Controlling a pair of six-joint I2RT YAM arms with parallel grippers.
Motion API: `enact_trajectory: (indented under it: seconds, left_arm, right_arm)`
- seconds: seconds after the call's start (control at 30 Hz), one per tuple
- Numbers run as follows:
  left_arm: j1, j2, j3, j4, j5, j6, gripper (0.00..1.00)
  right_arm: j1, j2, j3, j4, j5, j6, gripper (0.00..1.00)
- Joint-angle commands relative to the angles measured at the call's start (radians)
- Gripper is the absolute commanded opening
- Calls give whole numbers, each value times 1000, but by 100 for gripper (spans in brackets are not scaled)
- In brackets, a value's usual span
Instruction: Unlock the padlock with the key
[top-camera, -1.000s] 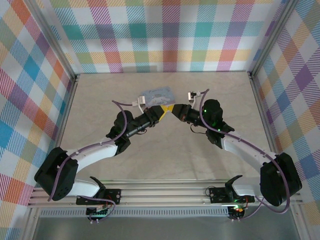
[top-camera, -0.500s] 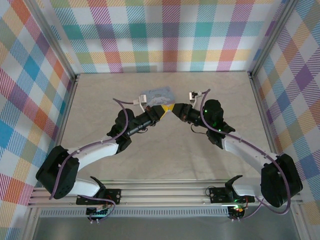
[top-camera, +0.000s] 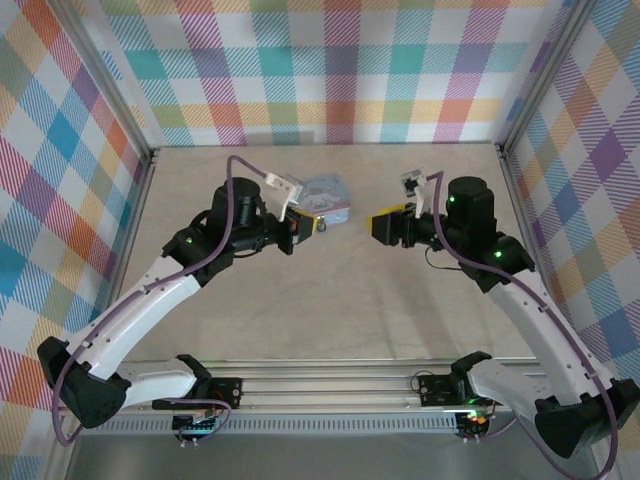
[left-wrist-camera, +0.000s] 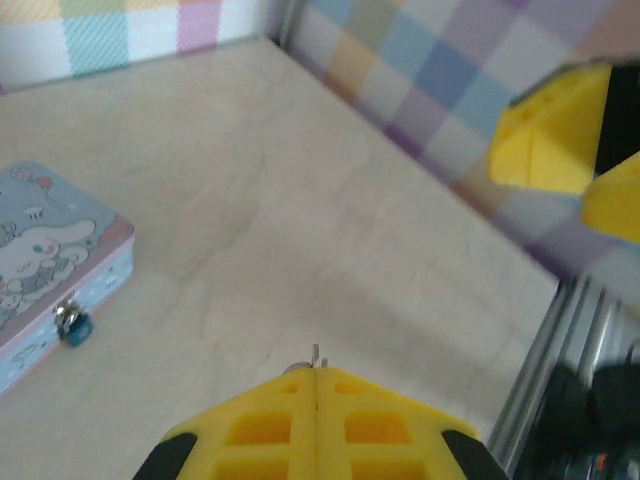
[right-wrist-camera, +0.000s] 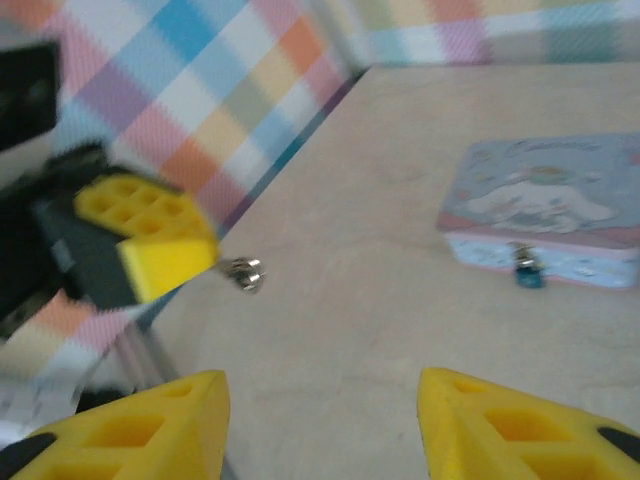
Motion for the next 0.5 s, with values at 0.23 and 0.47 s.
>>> enact_trajectory:
  seconds: [0.23, 0.47]
  left_arm:
    - [2, 121, 188, -487, 348, 514, 0]
    - [5, 147, 203, -493, 427, 534, 0]
  right_arm:
    - [82, 154, -19, 16, -520, -196, 55]
    - [149, 239, 0, 22, -571, -222, 49]
